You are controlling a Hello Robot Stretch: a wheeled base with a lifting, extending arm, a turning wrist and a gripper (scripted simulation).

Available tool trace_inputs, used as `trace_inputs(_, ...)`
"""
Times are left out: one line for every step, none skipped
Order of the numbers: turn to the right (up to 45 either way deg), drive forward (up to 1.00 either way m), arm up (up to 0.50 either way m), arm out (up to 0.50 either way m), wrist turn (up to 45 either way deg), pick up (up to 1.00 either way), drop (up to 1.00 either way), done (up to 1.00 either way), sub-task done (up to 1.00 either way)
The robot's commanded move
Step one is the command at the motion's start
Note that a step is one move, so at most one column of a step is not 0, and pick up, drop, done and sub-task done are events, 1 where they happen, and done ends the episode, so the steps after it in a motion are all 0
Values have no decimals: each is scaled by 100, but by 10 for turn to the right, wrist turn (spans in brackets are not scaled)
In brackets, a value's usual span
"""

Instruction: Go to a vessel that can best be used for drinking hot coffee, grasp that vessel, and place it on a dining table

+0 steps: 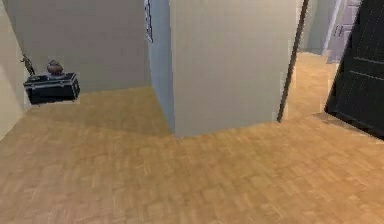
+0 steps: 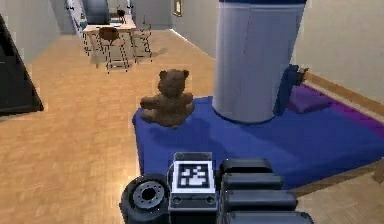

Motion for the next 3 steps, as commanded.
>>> trace_inputs(0,20,0,0,0,0,0,0,0)
trace_inputs(150,0,0,0,0,0,0,0,0)
trace_inputs(30,0,0,0,0,0,0,0,0)
